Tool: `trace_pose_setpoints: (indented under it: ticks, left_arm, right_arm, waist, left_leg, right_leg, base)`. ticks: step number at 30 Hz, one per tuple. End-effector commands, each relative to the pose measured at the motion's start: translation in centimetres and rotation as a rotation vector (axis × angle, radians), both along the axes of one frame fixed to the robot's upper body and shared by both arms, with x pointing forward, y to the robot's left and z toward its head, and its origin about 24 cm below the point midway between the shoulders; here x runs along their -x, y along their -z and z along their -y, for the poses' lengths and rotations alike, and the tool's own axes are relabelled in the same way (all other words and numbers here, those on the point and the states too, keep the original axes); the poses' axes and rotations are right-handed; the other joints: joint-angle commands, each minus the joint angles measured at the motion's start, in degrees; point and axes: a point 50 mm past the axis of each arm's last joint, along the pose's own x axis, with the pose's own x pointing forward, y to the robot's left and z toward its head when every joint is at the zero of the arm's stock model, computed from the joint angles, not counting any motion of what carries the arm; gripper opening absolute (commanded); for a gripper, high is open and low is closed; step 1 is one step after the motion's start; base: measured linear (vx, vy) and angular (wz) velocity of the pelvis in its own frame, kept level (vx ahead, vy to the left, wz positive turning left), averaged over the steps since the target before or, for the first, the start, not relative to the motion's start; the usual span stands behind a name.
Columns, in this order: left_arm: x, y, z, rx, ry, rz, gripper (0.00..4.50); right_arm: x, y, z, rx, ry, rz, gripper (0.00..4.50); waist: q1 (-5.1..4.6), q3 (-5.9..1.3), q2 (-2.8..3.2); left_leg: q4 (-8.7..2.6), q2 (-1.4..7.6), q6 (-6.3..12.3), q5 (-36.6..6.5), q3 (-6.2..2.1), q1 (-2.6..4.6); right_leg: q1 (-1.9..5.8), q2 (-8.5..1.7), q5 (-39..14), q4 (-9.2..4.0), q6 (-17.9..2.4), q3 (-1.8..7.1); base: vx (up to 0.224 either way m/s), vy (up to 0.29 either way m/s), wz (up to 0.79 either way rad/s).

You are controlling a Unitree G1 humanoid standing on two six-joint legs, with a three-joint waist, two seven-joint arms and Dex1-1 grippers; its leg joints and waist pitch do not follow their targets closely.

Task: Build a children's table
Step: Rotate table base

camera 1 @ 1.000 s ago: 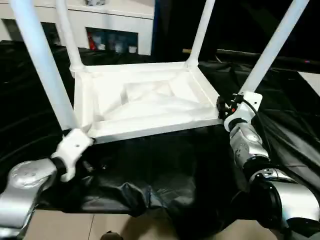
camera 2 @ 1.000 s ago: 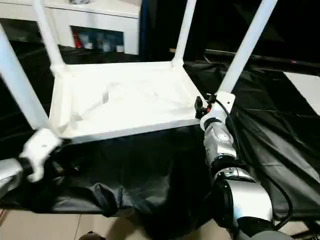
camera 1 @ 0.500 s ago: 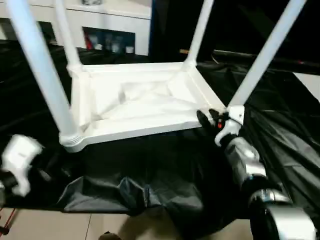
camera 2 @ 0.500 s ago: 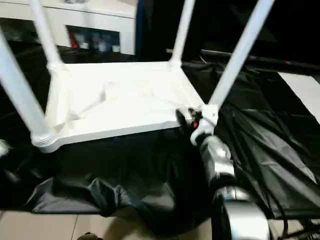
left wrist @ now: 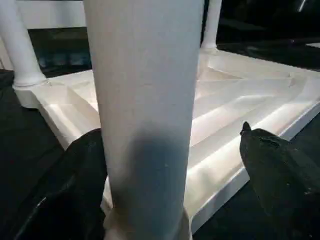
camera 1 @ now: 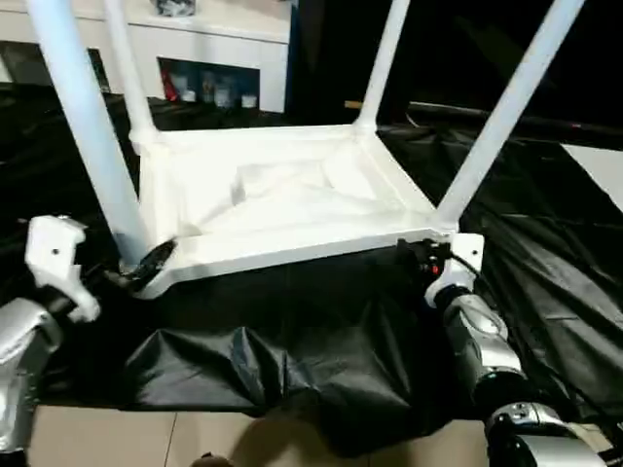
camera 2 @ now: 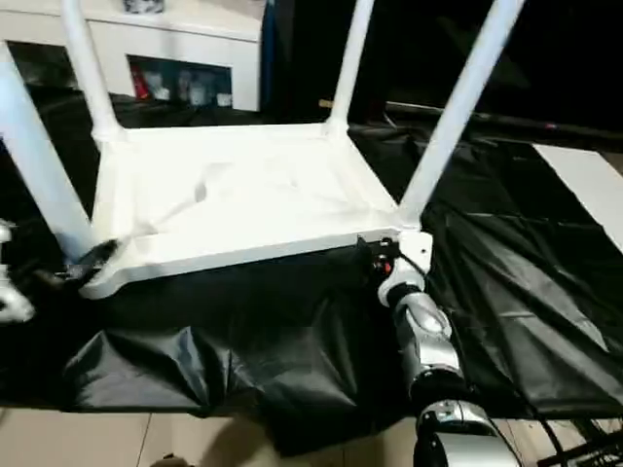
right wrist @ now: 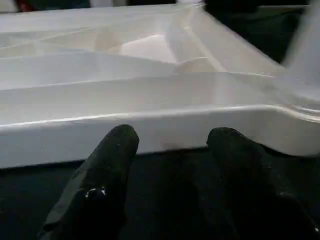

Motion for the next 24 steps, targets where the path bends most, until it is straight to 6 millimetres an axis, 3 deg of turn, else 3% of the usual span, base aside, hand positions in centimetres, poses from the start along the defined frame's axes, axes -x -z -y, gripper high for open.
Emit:
trace_pose_setpoints:
  ticks: [1, 5, 7, 8, 9, 10, 13, 16, 20, 22, 23, 24]
  left_arm:
    - [-0.7, -0.5, 1.9, 0.024, 0.081, 0.024, 4.41]
    - [0.3, -0.8, 4.3, 0.122, 0.313, -0.057, 4.41]
    - [0.9, -0.8, 4.9, 0.149, 0.398, -0.101, 4.41]
    - [0.9, -0.8, 4.9, 0.151, 0.404, -0.104, 4.41]
    - [1.2, -0.9, 5.2, 0.164, 0.443, -0.121, 4.41]
    - [1.4, -1.0, 5.5, 0.178, 0.480, -0.137, 4.41]
    - [2.1, -1.4, 6.3, 0.212, 0.574, -0.178, 4.41]
    - [2.7, -2.1, 7.0, 0.274, 0.640, -0.187, 4.41]
    - [1.7, -2.1, 6.9, 0.234, 0.559, -0.143, 4.41]
    - [1.3, -1.9, 6.8, 0.230, 0.535, -0.146, 4.41]
    - [1.2, -1.9, 6.8, 0.231, 0.536, -0.147, 4.41]
    - [1.2, -1.9, 6.9, 0.232, 0.538, -0.149, 4.41]
  right_arm:
    - [-0.7, -0.7, -0.1, 0.034, -0.011, -0.003, 2.73]
    - [-1.3, -0.5, -1.0, 0.096, -0.067, -0.063, 2.73]
    - [-1.4, -0.5, -1.1, 0.124, -0.075, -0.072, 2.73]
    - [-1.4, -0.5, -1.2, 0.126, -0.076, -0.073, 2.73]
    - [-1.5, -0.4, -1.2, 0.131, -0.083, -0.081, 2.73]
    - [-1.5, -0.4, -1.3, 0.137, -0.087, -0.090, 2.73]
    - [-1.7, -0.4, -1.6, 0.151, -0.107, -0.097, 2.73]
    - [-2.1, -1.1, -1.8, 0.146, -0.102, -0.052, 2.73]
    - [-3.1, -3.7, -0.2, 0.026, 0.081, 0.109, 2.73]
    - [-3.2, -4.1, 2.4, 0.071, 0.254, 0.108, 2.73]
    - [-3.1, -4.1, 2.9, 0.089, 0.285, 0.100, 2.73]
    - [-3.1, -3.9, 3.3, 0.099, 0.305, 0.088, 2.73]
  waist:
    - [-0.13, -3.20, 1.49]
    - [0.11, -3.40, 1.41]
    - [0.01, -3.40, 1.01]
    - [0.00, -3.35, 1.14]
    - [-0.13, -3.27, 0.76]
    - [-0.14, -3.31, 0.94]
    - [-0.52, -3.19, 0.77]
    - [-0.58, -3.07, 0.69]
    - [-0.57, -3.06, 0.27]
    - [-0.34, -2.97, 0.64]
    - [-0.04, -3.03, 0.53]
    - [0.02, -3.03, 0.80]
  left_leg:
    - [-3.91, -0.76, -1.84, -23.7, 0.66, 1.10]
    - [-3.76, -0.73, -2.29, -20.6, 0.86, 1.03]
    - [-3.74, -0.84, -2.01, -19.8, 0.91, 0.83]
    - [-3.80, -0.87, -1.96, -19.5, 0.94, 0.86]
    - [-3.77, -0.87, -1.88, -19.3, 1.08, 0.81]
    - [-3.79, -0.88, -2.12, -19.0, 0.99, 0.77]
    - [-3.87, -0.95, -2.62, -20.3, 0.96, 0.63]
    - [-3.87, -0.82, -2.99, -22.0, 0.99, 1.03]
    - [-3.74, -0.76, -2.82, -22.4, 1.05, 1.00]
    - [-3.68, -0.79, -3.15, -21.9, 1.17, 1.38]
    - [-3.55, -0.96, -3.42, -21.2, 1.28, 1.47]
    - [-3.54, -1.03, -3.49, -21.2, 1.27, 1.40]
  right_leg:
    - [1.42, -1.49, -17.5, -4.41, -8.3, 1.74]
    - [1.66, -1.54, -13.1, -3.54, -9.7, 1.74]
    - [1.89, -1.44, -12.7, -3.36, -9.7, 1.70]
    - [1.88, -1.38, -12.6, -3.45, -9.6, 1.70]
    - [1.88, -1.28, -12.3, -3.59, -9.4, 1.74]
    - [1.99, -1.41, -12.3, -3.29, -9.4, 1.74]
    - [2.09, -1.32, -14.4, -3.52, -8.8, 1.72]
    - [1.69, -1.28, -15.9, -3.82, -8.4, 1.79]
    - [1.64, -1.42, -17.0, -3.98, -7.6, 1.90]
    - [1.28, -1.22, -16.8, -4.09, -7.3, 1.92]
    - [1.34, -1.09, -16.4, -3.96, -7.2, 1.89]
    - [1.43, -1.03, -16.4, -3.89, -7.1, 1.93]
  base:
    - [0.000, 0.000, 0.00]
    - [0.000, 0.000, 0.00]
    - [0.000, 0.000, 0.00]
    - [0.000, 0.000, 0.00]
    - [0.000, 0.000, 0.00]
    - [0.000, 0.000, 0.00]
    - [0.000, 0.000, 0.00]
    - [0.000, 0.000, 0.00]
    - [0.000, 0.000, 0.00]
    - [0.000, 0.000, 0.00]
    - [0.000, 0.000, 0.00]
    - [0.000, 0.000, 0.00]
